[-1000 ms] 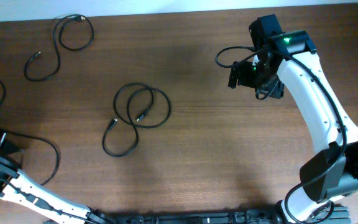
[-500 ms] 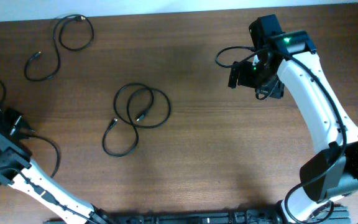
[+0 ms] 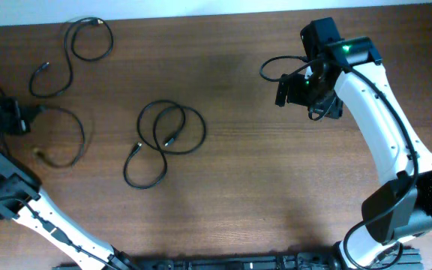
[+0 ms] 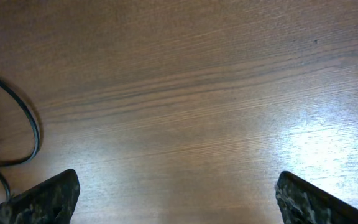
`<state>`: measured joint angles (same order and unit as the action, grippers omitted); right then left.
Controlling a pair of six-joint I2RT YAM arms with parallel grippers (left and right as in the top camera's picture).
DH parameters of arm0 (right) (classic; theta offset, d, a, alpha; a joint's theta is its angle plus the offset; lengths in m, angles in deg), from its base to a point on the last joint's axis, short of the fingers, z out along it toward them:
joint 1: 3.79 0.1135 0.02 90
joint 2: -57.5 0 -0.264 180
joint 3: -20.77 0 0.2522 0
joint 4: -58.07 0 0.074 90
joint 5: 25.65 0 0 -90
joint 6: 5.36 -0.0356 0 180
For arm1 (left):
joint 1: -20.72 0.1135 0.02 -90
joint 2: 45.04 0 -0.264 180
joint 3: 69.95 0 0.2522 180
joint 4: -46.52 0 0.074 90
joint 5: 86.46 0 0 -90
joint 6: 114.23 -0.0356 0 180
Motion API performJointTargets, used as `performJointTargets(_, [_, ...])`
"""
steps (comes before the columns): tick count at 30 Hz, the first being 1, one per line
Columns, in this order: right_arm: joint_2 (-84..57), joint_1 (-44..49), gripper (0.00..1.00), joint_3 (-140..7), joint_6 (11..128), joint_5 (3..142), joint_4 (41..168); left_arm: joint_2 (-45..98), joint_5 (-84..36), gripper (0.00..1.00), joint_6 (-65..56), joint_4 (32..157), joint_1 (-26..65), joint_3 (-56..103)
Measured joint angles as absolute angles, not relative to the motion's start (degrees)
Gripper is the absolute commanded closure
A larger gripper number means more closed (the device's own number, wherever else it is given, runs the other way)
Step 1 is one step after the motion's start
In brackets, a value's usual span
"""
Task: Untangle cables
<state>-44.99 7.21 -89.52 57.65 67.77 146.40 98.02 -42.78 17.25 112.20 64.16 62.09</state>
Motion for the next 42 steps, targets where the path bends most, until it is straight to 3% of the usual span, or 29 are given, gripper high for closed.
performJointTargets(2, [-44.99,7.21,0.01,-89.52,57.63,67.77,146.4,98.02,-49.25,0.97,21.6,105.78,64.19,62.0])
performJointTargets(3, [-44.99,7.21,0.02,-89.52,57.65,67.77,146.4,98.02,-49.97,0.81,22.43,105.54,64.19,62.0])
performJointTargets(4, [-44.99,7.21,0.02,-89.52,57.61,67.77,146.42,98.02,-50.39,0.59,23.21,105.14,64.19,62.0])
performJointTargets(5, [-44.99,7.21,0.01,-89.52,57.61,67.77,146.42,98.02,-50.56,0.51,23.65,105.06,64.19,62.0])
performJointTargets(9, [-44.99,7.21,0.02,-89.52,57.63,67.77,146.42,98.02,-51.17,0.44,23.08,105.78,64.19,62.0])
performJointTargets(13, [-44.99,7.21,0.02,-89.52,57.65,67.77,146.4,98.02,-51.55,0.43,19.11,108.97,64.19,62.0])
performJointTargets(18, [-44.99,7.21,0.02,-89.52,57.65,67.77,146.42,91.84,-42.32,0.4,11.5,112.75,61.65,61.94])
performJointTargets(24, [-44.99,7.21,0.02,-89.52,57.65,67.77,146.42,82.9,-35.92,0.37,-6.4,121.54,47.77,62.24])
performJointTargets(25, [-44.99,7.21,0.02,-89.52,57.63,67.77,146.42,82.9,-31.35,0.23,-12.74,123.79,43.09,62.2])
performJointTargets(27, [-44.99,7.21,0.02,-89.52,57.63,67.77,146.44,82.9,-24.03,0.21,-19.82,124.57,36.1,62.2])
performJointTargets(31, [-44.99,7.21,0.02,-89.52,57.63,67.77,146.44,82.9,-5.78,0.21,-22.34,120.49,25.91,62.13])
performJointTargets(32, [-44.99,7.21,0.02,-89.52,57.65,67.77,146.38,82.9,-0.64,0.21,-20.39,119.37,25.54,62.13])
performJointTargets(34, [-44.99,7.21,0.02,-89.52,57.63,67.77,146.4,82.9,10.33,0.12,-15.73,116.53,27.49,62.13])
performJointTargets(36, [-44.99,7.21,0.02,-89.52,57.65,67.77,146.44,83.64,13.5,0.07,-14.82,112.97,29.7,62.16])
performJointTargets(42, [-44.99,7.21,0.02,-89.52,57.65,67.77,146.44,89.89,17.19,0.16,-19.52,104.93,37.5,62.09])
